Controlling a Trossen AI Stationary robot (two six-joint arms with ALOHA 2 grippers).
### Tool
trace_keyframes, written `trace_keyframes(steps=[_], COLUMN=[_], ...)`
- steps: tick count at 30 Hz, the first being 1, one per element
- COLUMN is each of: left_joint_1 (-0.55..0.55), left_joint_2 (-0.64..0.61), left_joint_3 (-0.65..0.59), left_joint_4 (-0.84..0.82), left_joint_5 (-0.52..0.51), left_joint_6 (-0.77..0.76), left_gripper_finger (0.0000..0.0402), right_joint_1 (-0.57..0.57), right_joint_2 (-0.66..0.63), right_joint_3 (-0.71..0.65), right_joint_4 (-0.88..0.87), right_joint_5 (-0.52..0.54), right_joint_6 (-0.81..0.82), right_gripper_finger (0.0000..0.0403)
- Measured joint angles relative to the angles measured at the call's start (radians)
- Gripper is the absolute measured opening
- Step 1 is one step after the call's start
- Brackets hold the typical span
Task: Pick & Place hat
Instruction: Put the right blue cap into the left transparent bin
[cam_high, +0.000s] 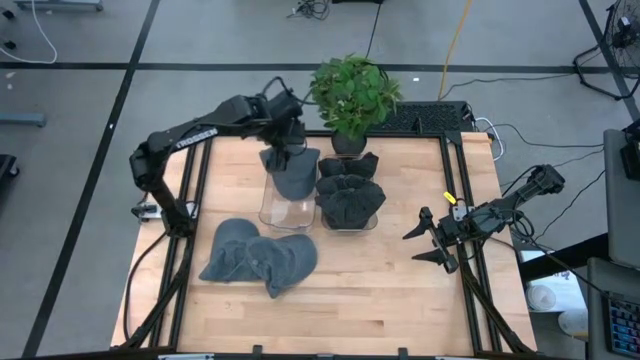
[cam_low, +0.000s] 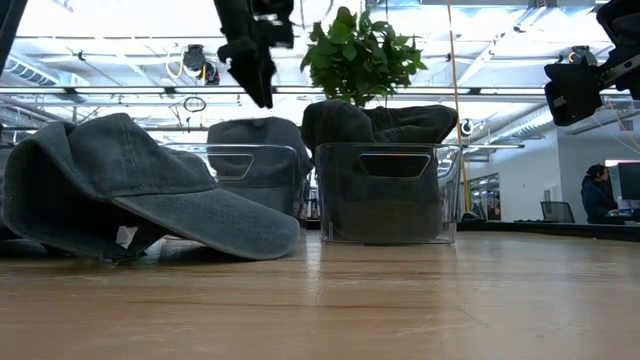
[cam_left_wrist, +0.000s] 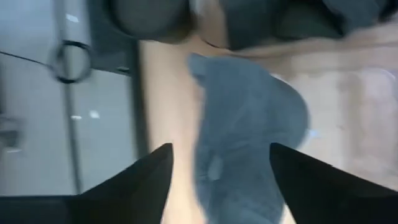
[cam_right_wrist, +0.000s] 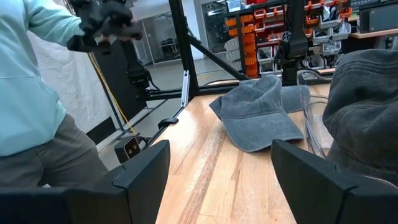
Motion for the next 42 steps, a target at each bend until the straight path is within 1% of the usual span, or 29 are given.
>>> trace_keyframes(steps=[2,5,8,13,16,20,23,26,30,34,39,42], left_joint_1=[-0.007,-0.015,-0.027,-0.067,-0.115,-0.161,-0.183,-0.212,-0.259,-0.288,-0.293,-0.282], left_joint_2=[-0.031,-0.066,-0.077,-0.077,-0.077,-0.077,-0.077,-0.078,-0.077,-0.076,-0.076,-0.076], left_joint_3=[0.000,0.000,0.000,0.000,0.000,0.000,0.000,-0.031,-0.118,-0.227,-0.346,-0.399], left_joint_4=[0.027,0.039,0.040,-0.041,-0.057,-0.056,-0.058,-0.053,-0.029,0.036,0.174,0.270], left_joint_5=[-0.044,-0.073,-0.099,-0.133,-0.133,-0.134,-0.136,-0.139,-0.153,-0.154,-0.180,-0.218], left_joint_6=[-0.009,-0.036,-0.129,-0.330,-0.355,-0.357,-0.398,-0.423,-0.437,-0.448,-0.406,-0.370], left_gripper_finger=[0.0302,0.0328,0.0343,0.0353,0.0342,0.0305,0.0262,0.0214,0.0151,0.0102,0.0052,0.0022], right_joint_1=[0.000,0.000,0.000,0.000,0.000,0.000,0.000,0.000,0.000,0.000,0.000,0.000], right_joint_2=[0.000,0.000,0.000,0.000,0.000,0.000,0.000,0.000,0.000,0.000,0.000,0.000], right_joint_3=[0.000,0.000,0.000,0.000,0.000,0.000,0.000,0.000,0.000,0.000,0.000,0.000], right_joint_4=[0.000,0.000,0.000,0.000,0.000,0.000,0.000,0.000,0.000,0.000,0.000,0.000], right_joint_5=[0.000,0.000,0.000,0.000,0.000,0.000,0.000,0.000,0.000,0.000,0.000,0.000], right_joint_6=[0.000,0.000,0.000,0.000,0.000,0.000,0.000,0.000,0.000,0.000,0.000,0.000], right_gripper_finger=[0.0267,0.0267,0.0267,0.0267,0.0267,0.0267,0.0267,0.0267,0.0267,0.0267,0.0267,0.0267])
